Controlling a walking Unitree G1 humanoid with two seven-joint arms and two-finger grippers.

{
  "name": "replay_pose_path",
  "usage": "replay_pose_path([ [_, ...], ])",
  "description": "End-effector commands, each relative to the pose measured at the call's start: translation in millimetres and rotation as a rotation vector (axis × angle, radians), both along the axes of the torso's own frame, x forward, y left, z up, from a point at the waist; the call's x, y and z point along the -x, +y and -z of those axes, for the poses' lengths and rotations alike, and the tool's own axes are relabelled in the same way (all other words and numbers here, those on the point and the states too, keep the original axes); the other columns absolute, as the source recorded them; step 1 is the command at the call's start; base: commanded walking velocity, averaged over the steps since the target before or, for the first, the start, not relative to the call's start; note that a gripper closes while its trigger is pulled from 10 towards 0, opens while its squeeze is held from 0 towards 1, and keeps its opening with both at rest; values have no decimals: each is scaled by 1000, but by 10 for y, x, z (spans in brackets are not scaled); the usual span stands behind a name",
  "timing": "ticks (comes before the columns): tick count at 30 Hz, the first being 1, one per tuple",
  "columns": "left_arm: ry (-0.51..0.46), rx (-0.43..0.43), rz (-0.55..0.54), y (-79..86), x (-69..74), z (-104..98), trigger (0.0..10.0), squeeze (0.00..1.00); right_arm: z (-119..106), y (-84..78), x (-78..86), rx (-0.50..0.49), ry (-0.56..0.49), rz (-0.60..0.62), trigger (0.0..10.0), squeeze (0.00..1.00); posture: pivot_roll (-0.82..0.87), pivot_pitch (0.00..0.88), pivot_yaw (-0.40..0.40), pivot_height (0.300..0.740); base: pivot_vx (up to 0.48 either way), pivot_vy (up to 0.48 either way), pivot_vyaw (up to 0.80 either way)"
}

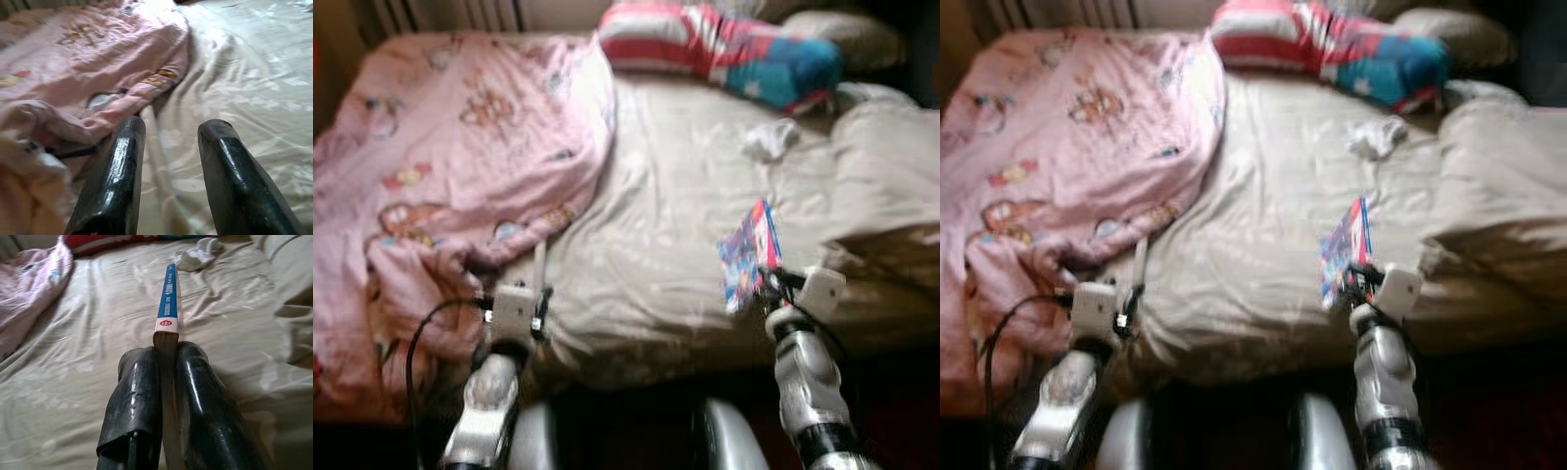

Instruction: Clean up the room

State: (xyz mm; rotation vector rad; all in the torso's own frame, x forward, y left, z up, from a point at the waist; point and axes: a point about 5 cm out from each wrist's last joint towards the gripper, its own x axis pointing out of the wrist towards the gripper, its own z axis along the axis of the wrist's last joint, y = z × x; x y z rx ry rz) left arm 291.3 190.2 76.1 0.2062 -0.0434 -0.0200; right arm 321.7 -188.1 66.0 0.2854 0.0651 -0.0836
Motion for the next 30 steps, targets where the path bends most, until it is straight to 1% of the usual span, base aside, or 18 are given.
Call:
replay_pose_path([
  [1,10,17,2,-29,17,35,10000,0,-44,-21,-13,9,-24,-1,10000,0,37,109,-14,612,0,-300,0],
  [8,9,21,3,-36,6,31,10000,0,-47,-1,-27,10,-28,-12,10000,0,38,106,-14,657,0,-282,0],
  [10,10,21,3,-37,3,31,10000,0,-49,1,-29,10,-29,-14,10000,0,37,105,-15,662,0,-270,0],
  [16,8,23,2,-42,-6,27,10000,0,-59,17,-47,12,-31,-25,10000,0,38,102,-15,702,0,-269,0],
  [18,7,23,1,-44,-13,24,10000,0,-71,34,-64,10,-34,-33,10000,0,38,100,-15,722,0,-255,0],
  [21,6,23,1,-43,-17,21,10000,0,-77,41,-73,10,-35,-35,10000,0,38,98,-14,737,0,-246,0],
  [25,6,22,0,-40,-24,19,10000,0,-82,58,-90,9,-33,-42,10000,0,38,98,-14,740,0,-244,0],
  [30,6,23,-1,-38,-26,19,10000,0,-55,85,-99,13,-7,-62,10000,0,38,97,-14,740,0,0,0],
])
